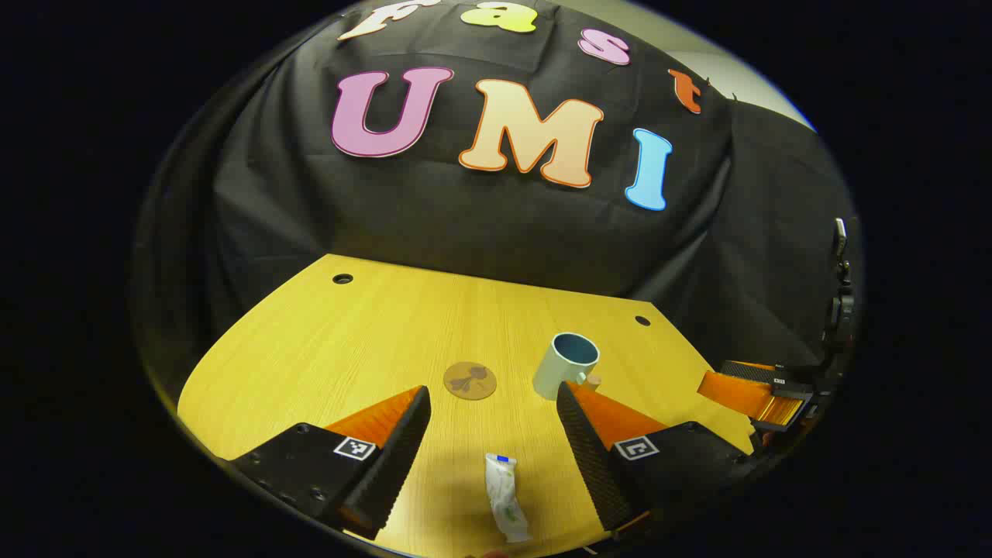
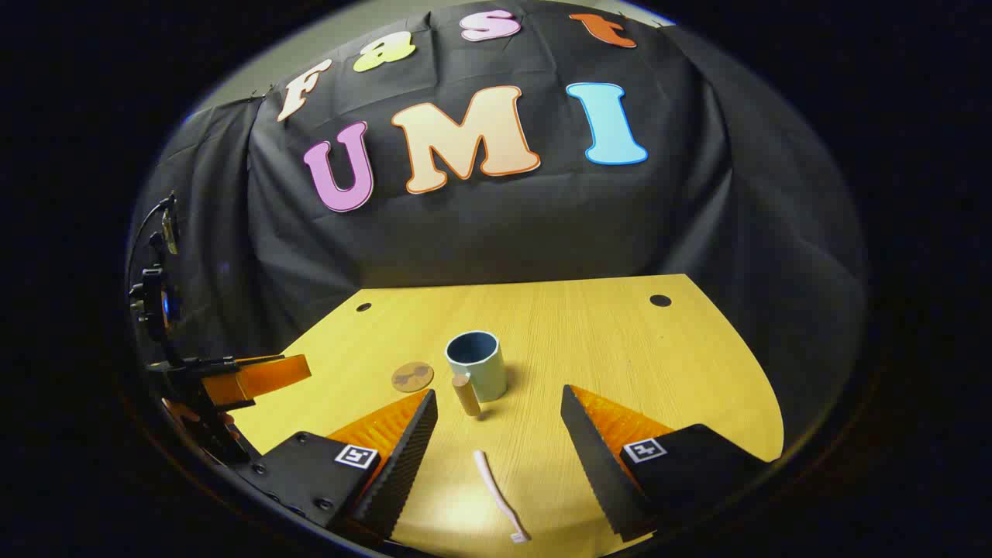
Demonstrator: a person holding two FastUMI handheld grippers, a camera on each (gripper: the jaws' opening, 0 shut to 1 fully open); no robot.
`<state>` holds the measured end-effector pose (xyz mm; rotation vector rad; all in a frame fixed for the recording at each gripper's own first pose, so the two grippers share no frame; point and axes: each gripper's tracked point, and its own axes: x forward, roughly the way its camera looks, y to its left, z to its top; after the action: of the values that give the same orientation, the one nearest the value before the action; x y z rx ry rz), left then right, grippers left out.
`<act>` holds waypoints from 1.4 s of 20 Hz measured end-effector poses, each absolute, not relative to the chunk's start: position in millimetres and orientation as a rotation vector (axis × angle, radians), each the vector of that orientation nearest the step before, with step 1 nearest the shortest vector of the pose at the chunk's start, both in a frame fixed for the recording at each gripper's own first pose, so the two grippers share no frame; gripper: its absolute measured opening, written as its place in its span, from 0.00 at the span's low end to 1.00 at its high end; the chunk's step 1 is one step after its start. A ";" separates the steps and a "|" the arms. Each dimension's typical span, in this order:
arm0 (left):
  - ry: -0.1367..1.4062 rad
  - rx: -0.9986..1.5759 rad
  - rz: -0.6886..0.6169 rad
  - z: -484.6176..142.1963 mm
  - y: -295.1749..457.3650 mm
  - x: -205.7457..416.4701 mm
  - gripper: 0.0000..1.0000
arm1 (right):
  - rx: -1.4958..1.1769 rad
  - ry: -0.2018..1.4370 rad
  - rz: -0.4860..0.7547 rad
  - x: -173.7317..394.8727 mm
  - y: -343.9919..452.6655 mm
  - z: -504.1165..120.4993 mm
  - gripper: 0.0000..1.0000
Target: Put the toothbrush and toothpaste on the desktop into the cup, then pick up the cup and place it on the coaster on the desktop.
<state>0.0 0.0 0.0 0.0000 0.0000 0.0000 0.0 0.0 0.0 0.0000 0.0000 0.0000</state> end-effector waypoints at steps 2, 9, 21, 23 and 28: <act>0.009 -0.005 0.011 -4.1 1.5 -1.6 0.95 | -0.002 0.011 0.001 0.7 0.4 -1.3 0.99; 0.032 -0.018 0.040 -11.8 10.7 -5.7 0.95 | -0.028 0.071 -0.001 1.7 -3.9 -16.3 0.94; 0.070 -0.060 0.115 -33.5 43.3 -14.6 0.95 | -0.108 0.330 0.038 33.1 14.4 -61.7 0.94; 0.075 -0.061 0.132 -37.0 51.7 -18.0 0.95 | -0.141 0.390 0.045 39.4 16.2 -77.1 0.94; 0.106 -0.076 0.174 -47.2 72.9 -22.9 0.95 | -0.178 0.541 0.058 56.4 19.4 -107.5 0.99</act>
<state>-22.9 72.9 -47.2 -0.0756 0.1060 0.1745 56.4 19.4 -107.5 -0.1783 0.5407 0.0581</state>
